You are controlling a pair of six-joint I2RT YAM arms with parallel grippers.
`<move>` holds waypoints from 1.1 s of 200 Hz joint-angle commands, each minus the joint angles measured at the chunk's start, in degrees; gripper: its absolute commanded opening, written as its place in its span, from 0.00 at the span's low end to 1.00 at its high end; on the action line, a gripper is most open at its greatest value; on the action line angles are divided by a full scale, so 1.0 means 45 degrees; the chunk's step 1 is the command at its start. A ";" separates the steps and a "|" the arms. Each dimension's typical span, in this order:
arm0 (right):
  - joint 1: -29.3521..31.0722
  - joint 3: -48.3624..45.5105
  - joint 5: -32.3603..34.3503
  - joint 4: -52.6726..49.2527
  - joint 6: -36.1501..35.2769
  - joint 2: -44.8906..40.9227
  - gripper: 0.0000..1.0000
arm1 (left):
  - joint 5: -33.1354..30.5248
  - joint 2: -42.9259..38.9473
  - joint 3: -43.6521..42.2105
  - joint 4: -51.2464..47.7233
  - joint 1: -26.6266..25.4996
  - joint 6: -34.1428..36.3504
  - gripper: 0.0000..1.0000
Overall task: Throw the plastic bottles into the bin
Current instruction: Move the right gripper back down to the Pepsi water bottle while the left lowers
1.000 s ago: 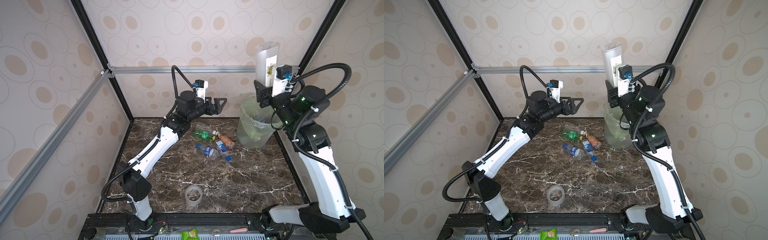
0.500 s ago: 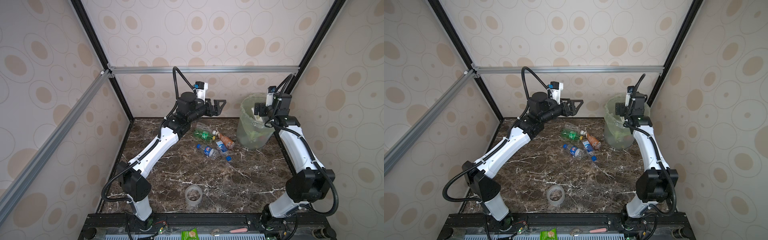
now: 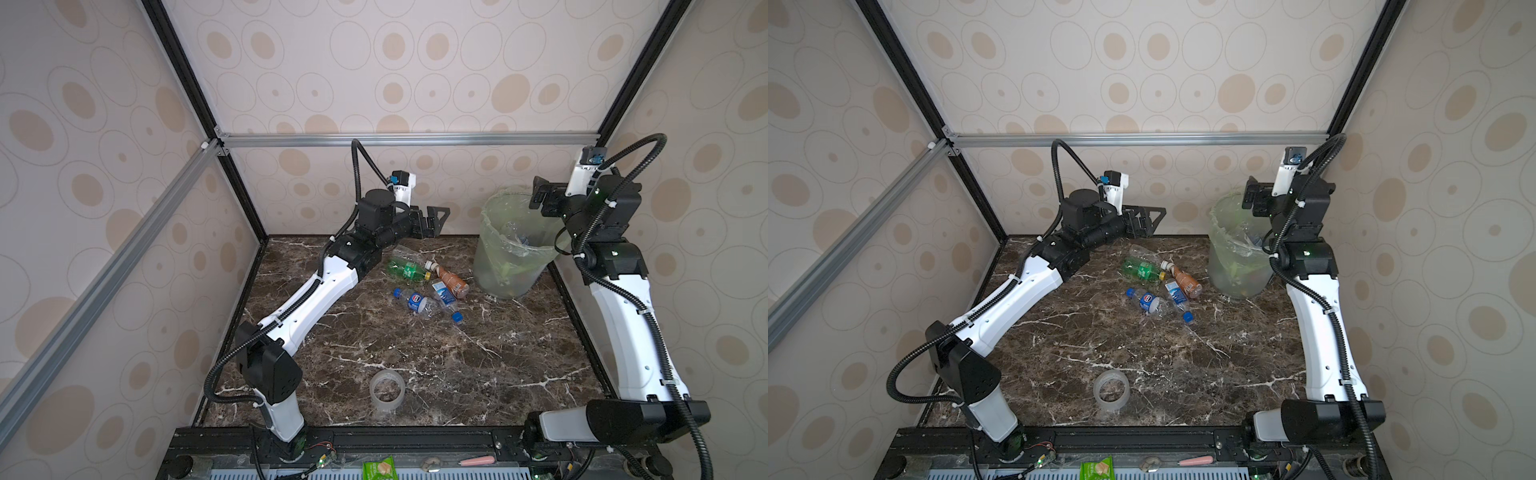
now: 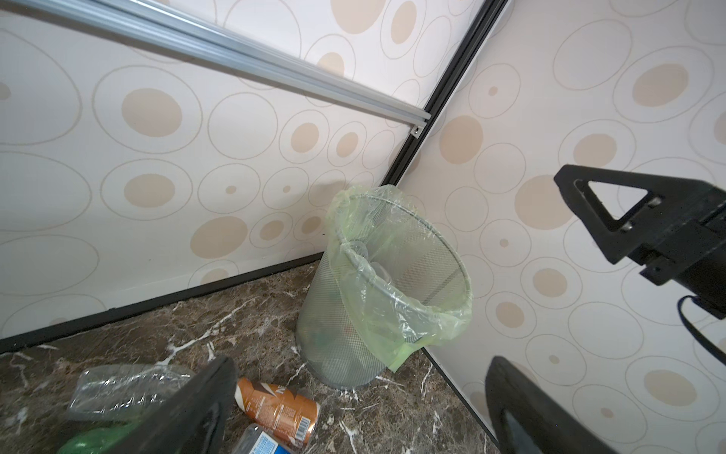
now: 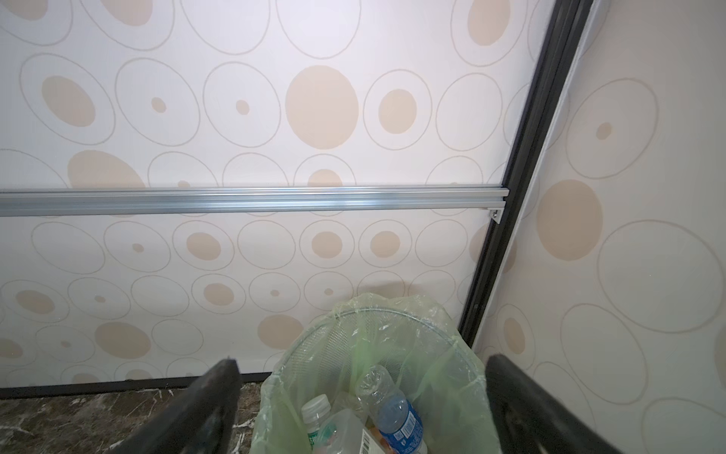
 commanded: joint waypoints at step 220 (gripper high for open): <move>0.6771 -0.4897 -0.1196 -0.1053 0.1016 0.3412 1.00 | 0.0035 -0.4257 -0.9909 0.0036 0.2853 -0.5445 0.99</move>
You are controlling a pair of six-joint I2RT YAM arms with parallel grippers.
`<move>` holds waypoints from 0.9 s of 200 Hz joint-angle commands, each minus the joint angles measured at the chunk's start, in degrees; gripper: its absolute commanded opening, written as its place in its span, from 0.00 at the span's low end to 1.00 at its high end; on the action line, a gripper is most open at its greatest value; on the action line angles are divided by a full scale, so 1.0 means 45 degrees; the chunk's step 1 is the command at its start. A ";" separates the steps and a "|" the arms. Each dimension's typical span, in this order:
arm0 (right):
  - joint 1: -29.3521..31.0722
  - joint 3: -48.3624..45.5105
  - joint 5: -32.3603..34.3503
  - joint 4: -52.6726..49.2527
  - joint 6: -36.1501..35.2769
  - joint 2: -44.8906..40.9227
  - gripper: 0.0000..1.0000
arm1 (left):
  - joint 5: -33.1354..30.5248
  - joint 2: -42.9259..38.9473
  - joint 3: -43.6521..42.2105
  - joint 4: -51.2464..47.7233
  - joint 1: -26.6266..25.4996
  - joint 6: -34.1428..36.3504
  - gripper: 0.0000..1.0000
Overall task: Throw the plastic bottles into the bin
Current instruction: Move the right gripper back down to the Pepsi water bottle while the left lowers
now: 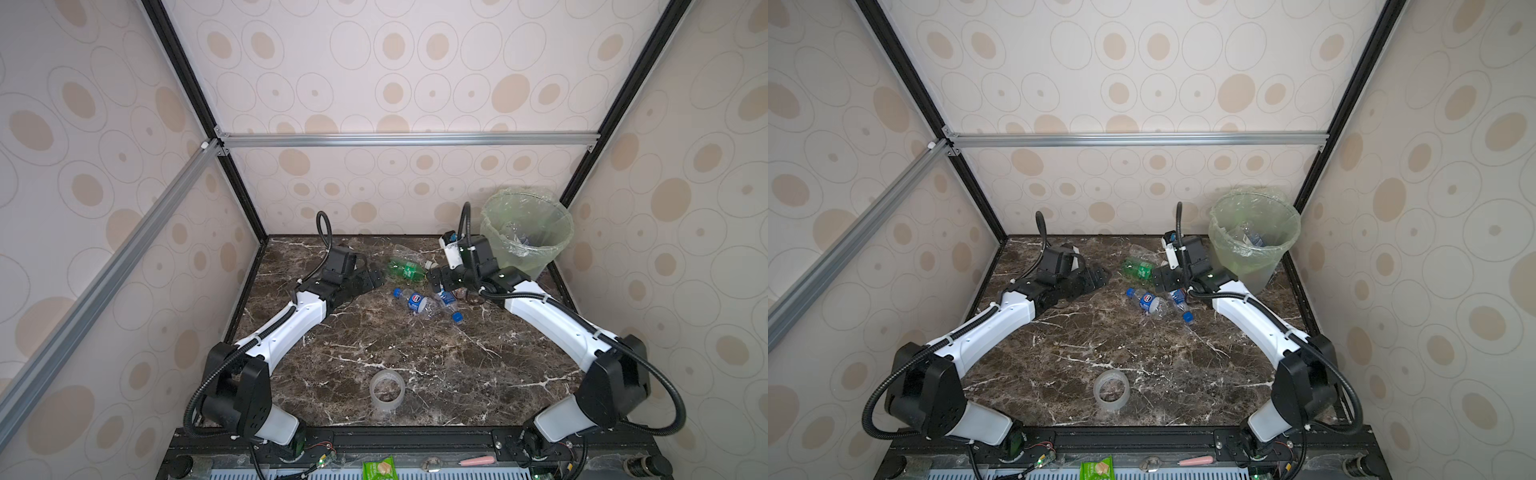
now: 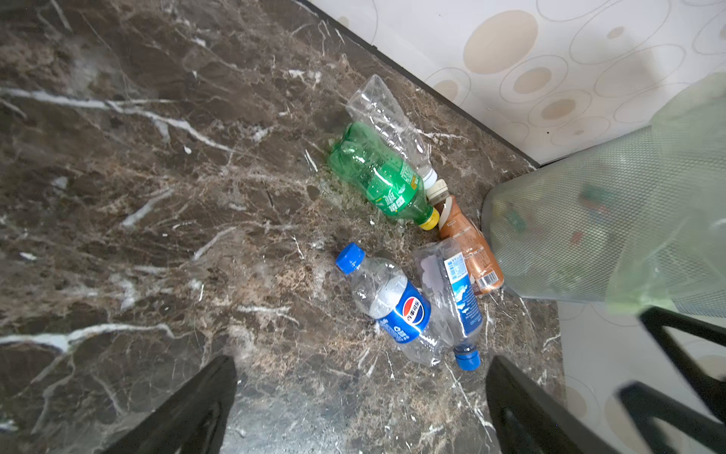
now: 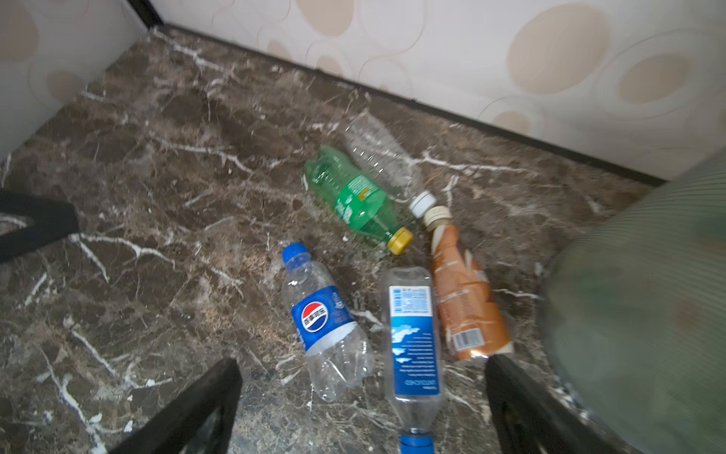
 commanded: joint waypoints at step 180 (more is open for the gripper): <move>0.0935 0.0616 -0.1008 -0.0063 0.0534 0.4113 0.89 | 0.2024 -0.0236 -0.2452 0.2901 0.1140 -0.2155 0.99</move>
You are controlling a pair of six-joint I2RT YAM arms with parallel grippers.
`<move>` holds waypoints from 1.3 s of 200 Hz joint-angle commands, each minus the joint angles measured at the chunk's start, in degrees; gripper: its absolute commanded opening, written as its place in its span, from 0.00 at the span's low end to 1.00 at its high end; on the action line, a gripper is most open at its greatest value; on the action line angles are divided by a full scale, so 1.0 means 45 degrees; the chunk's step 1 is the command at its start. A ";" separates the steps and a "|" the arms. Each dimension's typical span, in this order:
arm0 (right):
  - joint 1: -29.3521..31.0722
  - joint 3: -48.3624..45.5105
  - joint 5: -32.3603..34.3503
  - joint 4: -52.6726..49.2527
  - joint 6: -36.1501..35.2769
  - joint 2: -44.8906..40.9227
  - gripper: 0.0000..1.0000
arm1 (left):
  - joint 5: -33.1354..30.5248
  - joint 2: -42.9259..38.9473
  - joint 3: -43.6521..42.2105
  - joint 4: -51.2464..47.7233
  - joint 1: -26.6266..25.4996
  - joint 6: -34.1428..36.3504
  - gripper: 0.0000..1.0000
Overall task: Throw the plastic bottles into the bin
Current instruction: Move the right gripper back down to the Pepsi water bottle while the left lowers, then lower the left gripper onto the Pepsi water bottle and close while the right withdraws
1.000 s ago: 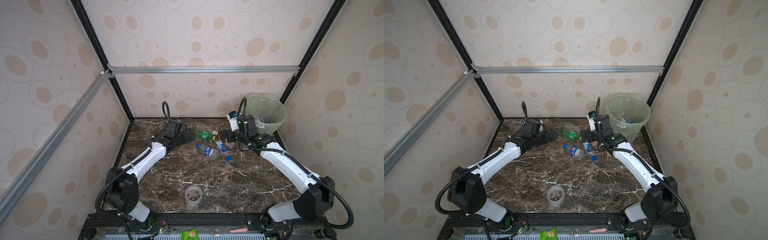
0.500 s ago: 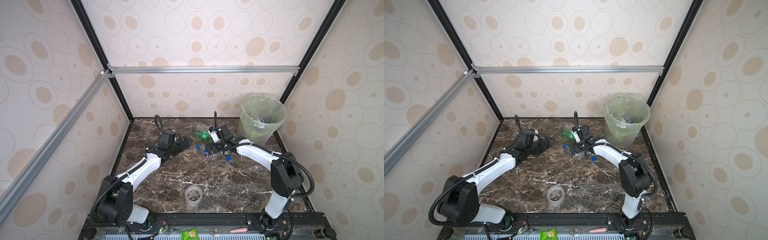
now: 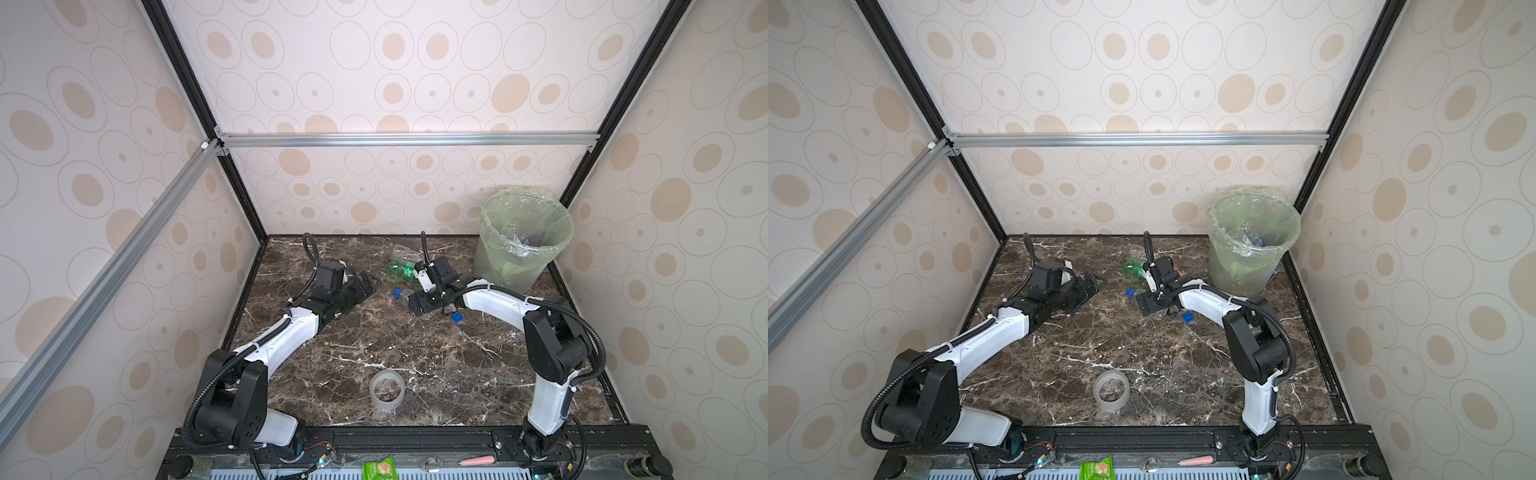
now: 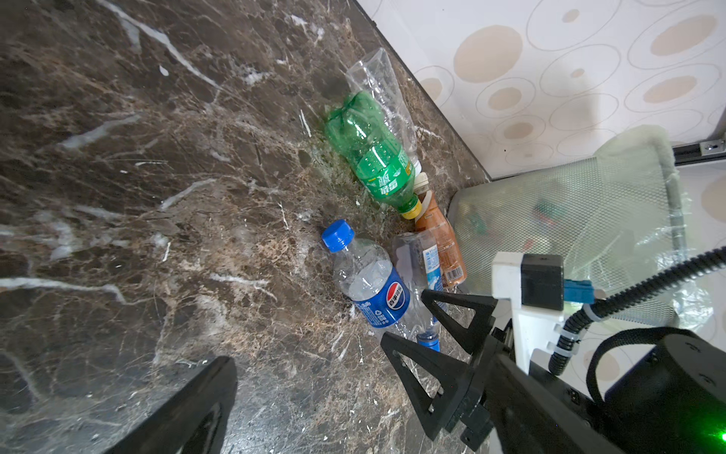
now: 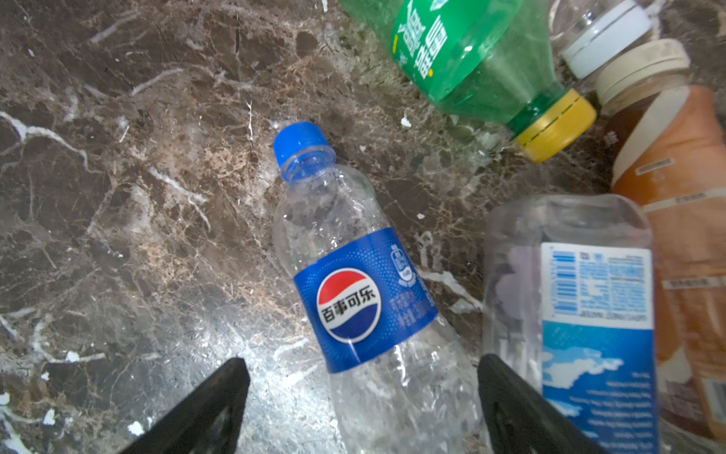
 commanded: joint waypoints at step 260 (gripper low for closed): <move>-0.1677 -0.1477 0.1464 -0.2034 0.1803 -0.7226 1.00 | -0.2269 0.6180 0.7107 -0.5747 -0.2971 0.6116 0.99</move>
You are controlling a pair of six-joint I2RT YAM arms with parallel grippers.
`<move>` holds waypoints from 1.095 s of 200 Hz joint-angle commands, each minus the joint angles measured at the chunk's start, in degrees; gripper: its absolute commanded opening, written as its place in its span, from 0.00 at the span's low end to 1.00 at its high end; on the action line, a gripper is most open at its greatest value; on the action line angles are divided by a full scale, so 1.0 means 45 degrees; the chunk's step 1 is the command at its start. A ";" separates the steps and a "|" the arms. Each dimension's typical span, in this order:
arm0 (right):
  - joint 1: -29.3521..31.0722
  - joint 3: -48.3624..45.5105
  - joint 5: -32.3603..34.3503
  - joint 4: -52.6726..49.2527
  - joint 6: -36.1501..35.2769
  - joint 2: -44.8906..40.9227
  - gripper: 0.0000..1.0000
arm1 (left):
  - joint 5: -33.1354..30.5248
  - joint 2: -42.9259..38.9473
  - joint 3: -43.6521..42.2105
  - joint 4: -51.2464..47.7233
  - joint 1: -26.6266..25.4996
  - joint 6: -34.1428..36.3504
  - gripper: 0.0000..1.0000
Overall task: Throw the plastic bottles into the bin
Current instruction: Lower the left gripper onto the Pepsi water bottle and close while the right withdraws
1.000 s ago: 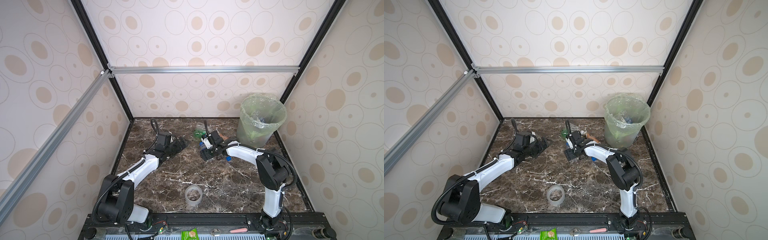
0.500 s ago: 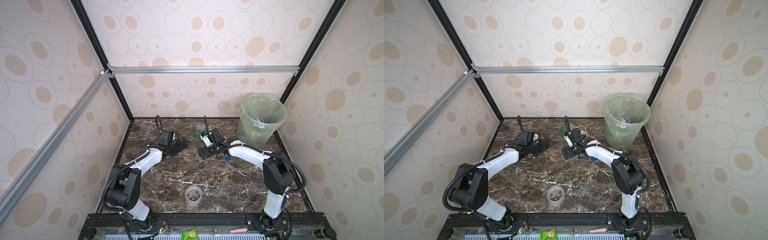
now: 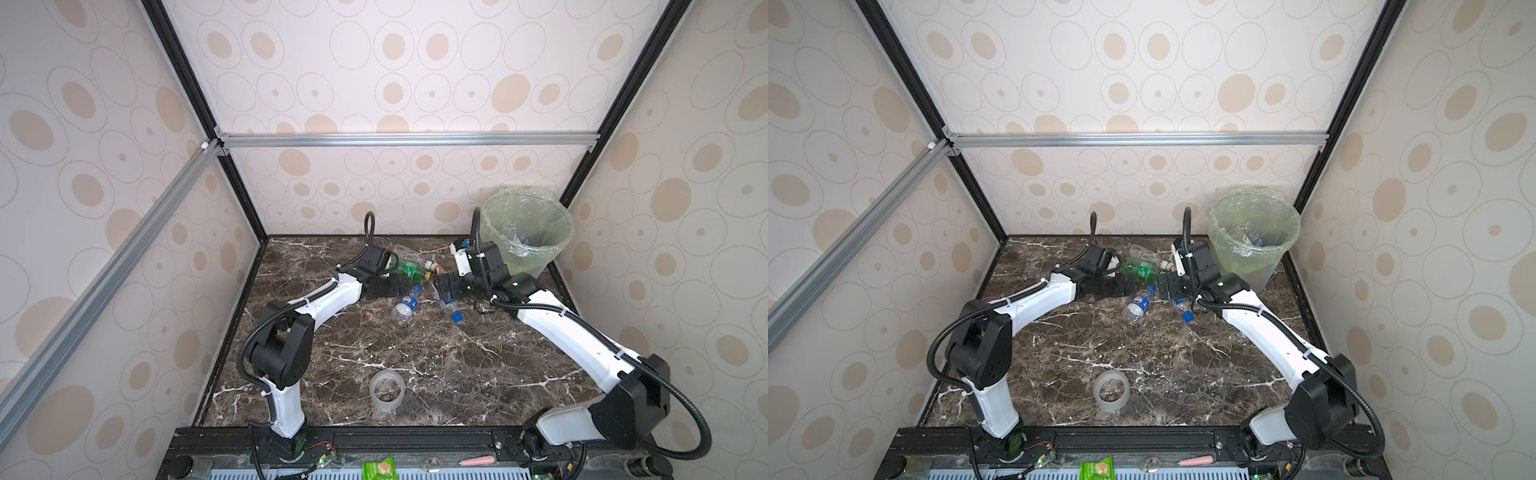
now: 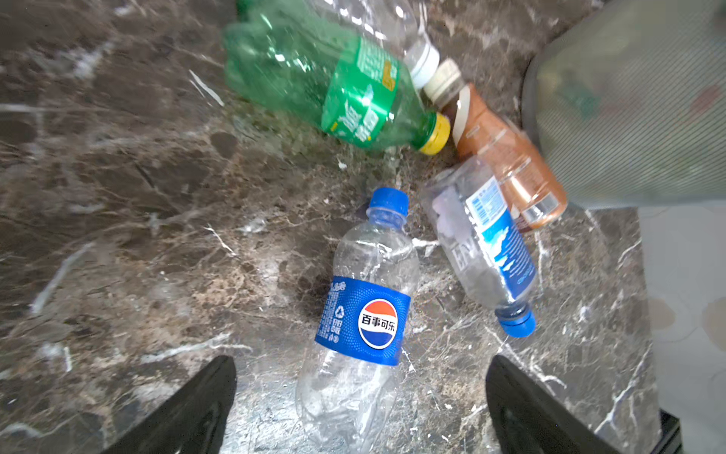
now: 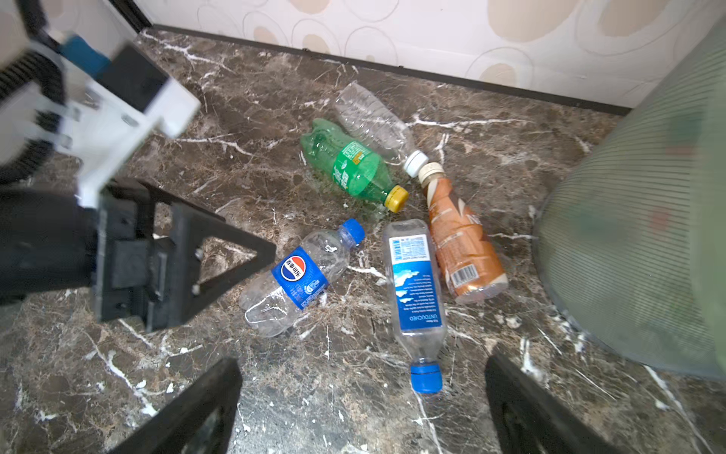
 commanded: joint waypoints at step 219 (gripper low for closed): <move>-0.1505 -0.1394 -0.1443 0.0278 0.1409 -0.1332 1.00 | -0.0904 0.0849 -0.0984 0.0032 -0.1045 0.1292 0.62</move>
